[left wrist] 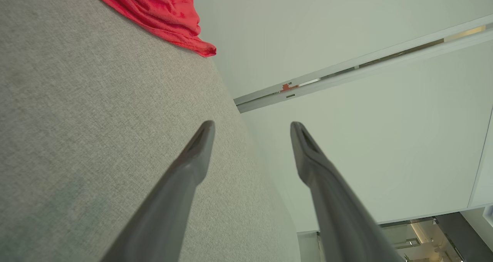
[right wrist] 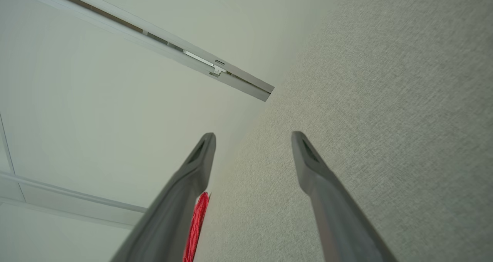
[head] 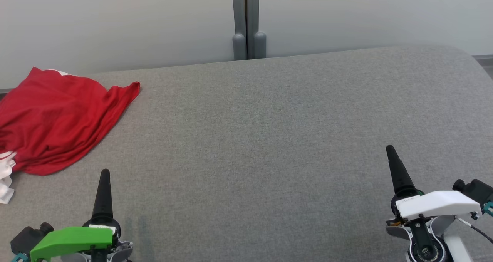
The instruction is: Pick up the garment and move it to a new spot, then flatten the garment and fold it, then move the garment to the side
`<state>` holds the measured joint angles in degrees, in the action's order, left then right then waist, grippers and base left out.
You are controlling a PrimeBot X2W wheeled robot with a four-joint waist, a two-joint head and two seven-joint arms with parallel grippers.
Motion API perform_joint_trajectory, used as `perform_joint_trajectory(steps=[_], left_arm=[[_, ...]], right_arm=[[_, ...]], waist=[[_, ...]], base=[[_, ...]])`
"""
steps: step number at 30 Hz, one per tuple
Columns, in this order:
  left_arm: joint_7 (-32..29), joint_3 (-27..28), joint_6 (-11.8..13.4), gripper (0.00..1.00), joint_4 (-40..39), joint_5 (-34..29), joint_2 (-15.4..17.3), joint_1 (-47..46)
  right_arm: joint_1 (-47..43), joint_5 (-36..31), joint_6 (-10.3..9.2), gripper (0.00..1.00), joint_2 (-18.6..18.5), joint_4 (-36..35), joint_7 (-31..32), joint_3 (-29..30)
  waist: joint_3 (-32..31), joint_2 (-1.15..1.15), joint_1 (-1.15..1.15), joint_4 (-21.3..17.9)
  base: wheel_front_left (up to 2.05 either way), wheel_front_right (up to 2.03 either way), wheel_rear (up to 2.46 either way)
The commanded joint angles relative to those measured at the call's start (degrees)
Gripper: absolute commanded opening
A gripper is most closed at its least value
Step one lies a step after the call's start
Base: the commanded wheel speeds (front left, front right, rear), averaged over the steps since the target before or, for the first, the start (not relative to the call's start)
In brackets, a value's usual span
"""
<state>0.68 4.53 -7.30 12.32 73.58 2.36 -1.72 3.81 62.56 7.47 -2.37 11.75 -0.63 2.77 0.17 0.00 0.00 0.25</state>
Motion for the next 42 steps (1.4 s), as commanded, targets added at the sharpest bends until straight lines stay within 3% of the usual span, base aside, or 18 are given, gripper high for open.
perform_joint_trajectory(steps=[1,20,42], left_arm=[[0.65,-0.1,-0.12,1.0,-1.21,-2.79,0.35,-0.15],[4.43,-2.6,-0.16,1.0,-2.47,-24.5,1.66,1.46],[8.17,-5.32,-0.21,1.0,-3.74,-40.63,3.68,3.24]], right_arm=[[0.56,-3.3,0.02,1.0,-0.34,-1.39,-0.68,-0.31],[0.83,-25.05,0.02,1.0,-0.43,-1.9,-4.47,-0.95],[0.69,-42.83,0.02,1.0,-0.51,-0.86,-8.27,-0.6]], waist=[[0.02,0.0,0.0,0.0],[0.1,0.0,0.0,0.04],[0.0,0.0,0.0,0.09]], base=[[0.0,0.0,0.0],[0.0,0.0,0.0],[0.0,0.0,0.0]])
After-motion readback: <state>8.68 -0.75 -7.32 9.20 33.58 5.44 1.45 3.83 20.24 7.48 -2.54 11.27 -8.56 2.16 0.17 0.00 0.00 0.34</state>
